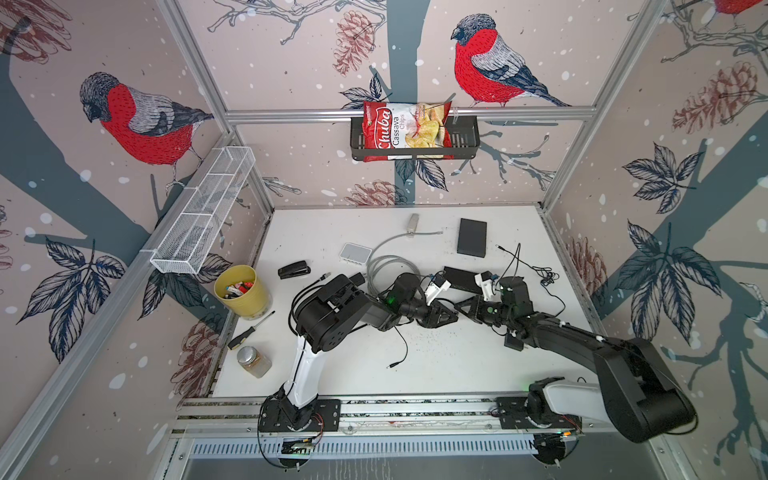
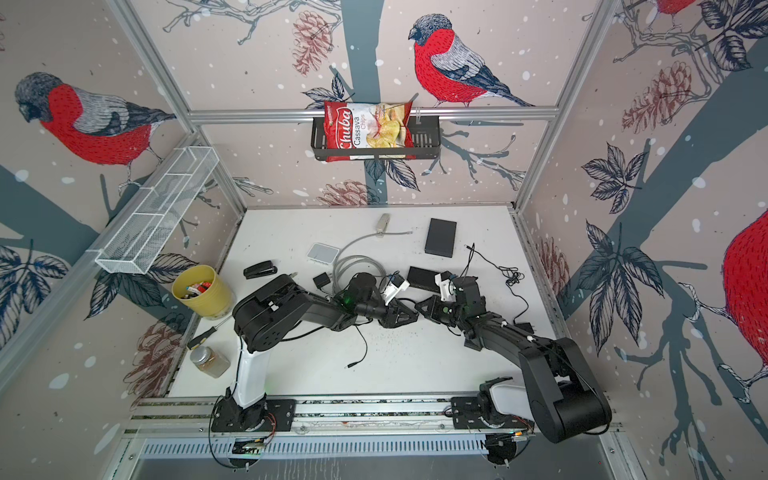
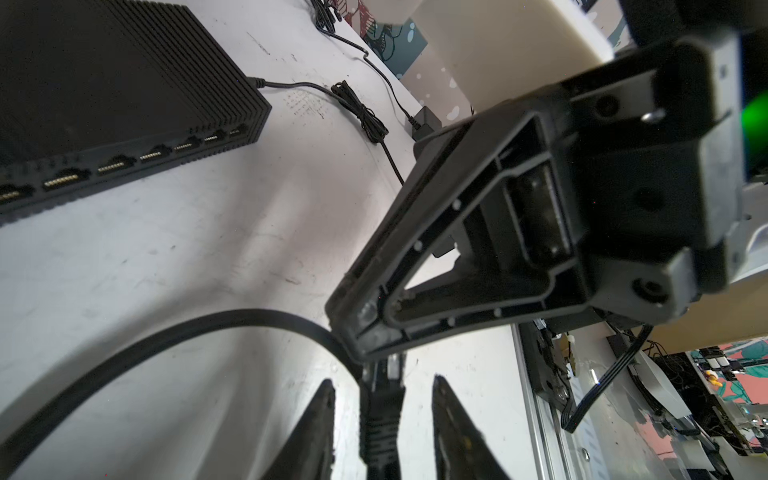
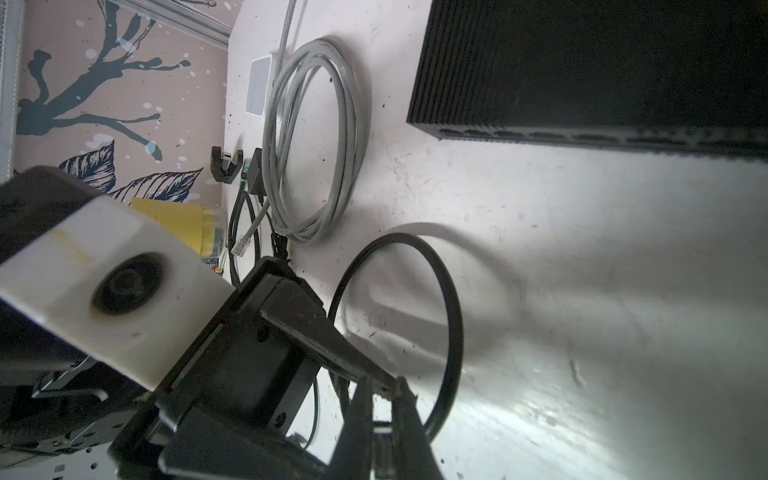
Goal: Insert the plug into the switch port
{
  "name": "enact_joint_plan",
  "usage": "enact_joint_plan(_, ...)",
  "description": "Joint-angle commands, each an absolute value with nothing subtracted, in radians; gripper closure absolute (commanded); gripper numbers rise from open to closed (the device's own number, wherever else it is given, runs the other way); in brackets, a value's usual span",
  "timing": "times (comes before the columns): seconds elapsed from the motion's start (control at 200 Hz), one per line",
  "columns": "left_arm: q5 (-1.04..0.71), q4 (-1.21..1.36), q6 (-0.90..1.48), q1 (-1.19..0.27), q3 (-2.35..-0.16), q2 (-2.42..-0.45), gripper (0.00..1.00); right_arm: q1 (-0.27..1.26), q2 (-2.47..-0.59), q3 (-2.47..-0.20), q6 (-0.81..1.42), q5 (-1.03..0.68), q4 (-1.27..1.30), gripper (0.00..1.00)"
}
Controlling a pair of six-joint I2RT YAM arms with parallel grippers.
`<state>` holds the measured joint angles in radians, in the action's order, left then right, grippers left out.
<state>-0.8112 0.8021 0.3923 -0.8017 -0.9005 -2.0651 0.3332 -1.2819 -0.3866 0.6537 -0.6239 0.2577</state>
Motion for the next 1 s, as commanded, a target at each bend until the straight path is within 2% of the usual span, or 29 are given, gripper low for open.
enact_joint_plan(0.0, -0.834, 0.835, 0.397, -0.799, -0.908, -2.072, 0.68, 0.337, -1.276, -0.382, 0.635, -0.611, 0.289, 0.90)
enact_joint_plan(0.25, -0.845, 0.850, 0.410, -0.799, -0.905, -2.072, 0.80, 0.339, -1.281, -0.377, 0.636, -0.613, 0.301, 0.90)
enact_joint_plan(0.38, -0.843, 0.852, 0.413, -0.799, -0.905, -2.072, 0.89, 0.339, -1.285, -0.380, 0.634, -0.611, 0.301, 0.89)
enact_joint_plan(0.49, -0.825, 0.827, 0.397, -0.798, -0.911, -2.067, 0.93, 0.339, -1.288, -0.390, 0.632, -0.604, 0.288, 0.86)
enact_joint_plan(0.555, -0.796, 0.792, 0.373, -0.798, -0.911, -2.057, 0.94, 0.338, -1.291, -0.402, 0.628, -0.591, 0.266, 0.77)
enact_joint_plan(0.595, -0.763, 0.749, 0.344, -0.800, -0.917, -2.046, 0.94, 0.336, -1.291, -0.413, 0.623, -0.576, 0.246, 0.71)
enact_joint_plan(0.705, -0.619, 0.600, 0.248, -0.810, -0.933, -2.008, 0.94, 0.321, -1.289, -0.433, 0.621, -0.551, 0.207, 0.62)
enact_joint_plan(0.991, -0.189, 0.239, 0.096, -0.875, -1.090, -2.021, 0.95, 0.278, -1.282, -0.521, 0.619, -0.401, 0.074, 0.59)
